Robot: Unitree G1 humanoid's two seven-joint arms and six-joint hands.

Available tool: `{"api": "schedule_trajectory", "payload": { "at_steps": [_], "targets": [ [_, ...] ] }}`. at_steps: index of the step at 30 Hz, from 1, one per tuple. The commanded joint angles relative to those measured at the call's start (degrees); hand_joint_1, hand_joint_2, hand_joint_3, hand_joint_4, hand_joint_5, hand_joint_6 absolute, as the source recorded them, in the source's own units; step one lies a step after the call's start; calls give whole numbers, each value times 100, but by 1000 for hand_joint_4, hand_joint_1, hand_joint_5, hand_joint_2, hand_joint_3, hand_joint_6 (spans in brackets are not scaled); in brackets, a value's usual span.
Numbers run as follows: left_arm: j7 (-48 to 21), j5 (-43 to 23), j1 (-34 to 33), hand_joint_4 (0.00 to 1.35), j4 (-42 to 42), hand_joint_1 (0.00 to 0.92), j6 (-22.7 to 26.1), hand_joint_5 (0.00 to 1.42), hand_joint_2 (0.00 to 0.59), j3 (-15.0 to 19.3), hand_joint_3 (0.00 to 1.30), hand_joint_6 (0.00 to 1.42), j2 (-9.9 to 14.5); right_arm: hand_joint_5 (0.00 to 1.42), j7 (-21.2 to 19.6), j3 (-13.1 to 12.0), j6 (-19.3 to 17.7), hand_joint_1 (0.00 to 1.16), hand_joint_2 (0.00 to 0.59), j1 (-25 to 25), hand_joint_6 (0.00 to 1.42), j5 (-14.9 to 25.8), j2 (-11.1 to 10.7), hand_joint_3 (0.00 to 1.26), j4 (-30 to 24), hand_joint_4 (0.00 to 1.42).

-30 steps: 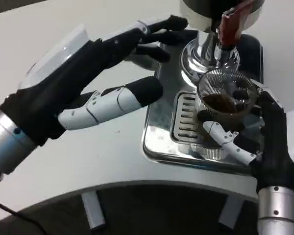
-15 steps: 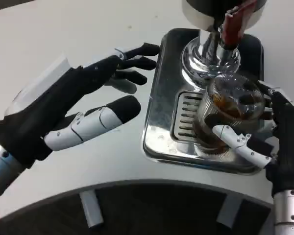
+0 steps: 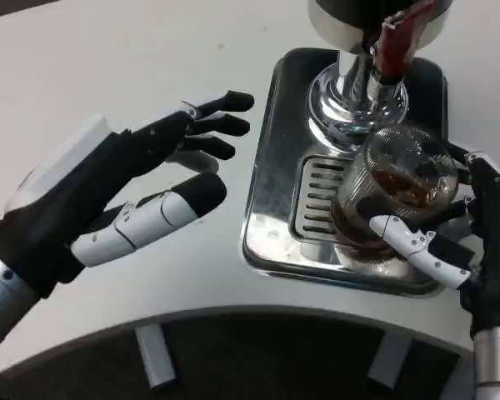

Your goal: Grasp the cup under the faucet to collect the drink, then remove the cup.

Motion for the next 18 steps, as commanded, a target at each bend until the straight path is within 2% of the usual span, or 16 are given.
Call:
{"api": "schedule_trajectory", "payload": {
  "at_steps": [1, 10, 18],
  "targets": [
    [7, 195, 172, 222, 32, 0, -109, 304, 124, -75, 190, 361, 106, 880, 8, 8, -257, 774, 256, -3, 1071, 26, -24, 658, -113, 724],
    [7, 380, 348, 198, 16, 0, -121, 277, 125, -45, 170, 327, 194, 917, 167, -12, -216, 774, 256, -16, 1101, -26, -92, 673, -323, 753],
    [46, 380, 589, 195, -29, 0, -225, 268, 127, 2, 169, 324, 176, 960, 318, 31, -262, 774, 256, 68, 1156, -98, -191, 701, -577, 791]
  ]
}}
